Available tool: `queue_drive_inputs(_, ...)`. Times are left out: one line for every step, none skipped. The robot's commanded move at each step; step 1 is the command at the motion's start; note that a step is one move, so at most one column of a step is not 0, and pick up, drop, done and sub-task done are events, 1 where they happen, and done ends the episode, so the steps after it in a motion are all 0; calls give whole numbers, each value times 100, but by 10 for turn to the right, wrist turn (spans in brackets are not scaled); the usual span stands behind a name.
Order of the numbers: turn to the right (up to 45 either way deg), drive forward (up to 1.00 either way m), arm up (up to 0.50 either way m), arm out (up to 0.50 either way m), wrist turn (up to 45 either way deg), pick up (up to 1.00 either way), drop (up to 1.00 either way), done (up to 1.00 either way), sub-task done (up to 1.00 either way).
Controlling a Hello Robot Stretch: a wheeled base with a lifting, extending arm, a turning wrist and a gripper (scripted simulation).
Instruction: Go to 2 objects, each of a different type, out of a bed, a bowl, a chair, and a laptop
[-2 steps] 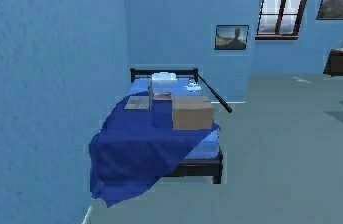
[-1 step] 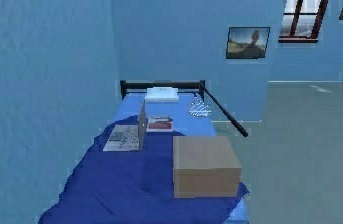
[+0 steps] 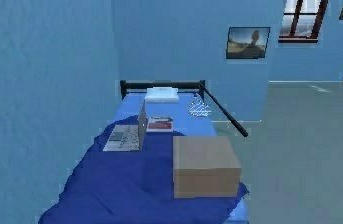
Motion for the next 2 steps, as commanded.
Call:
queue_drive_inputs(-30, 0, 0, 0, 0, 0, 0, 0, 0)
queue_drive_inputs(0, 5, 0, 0, 0, 0, 0, 0, 0)
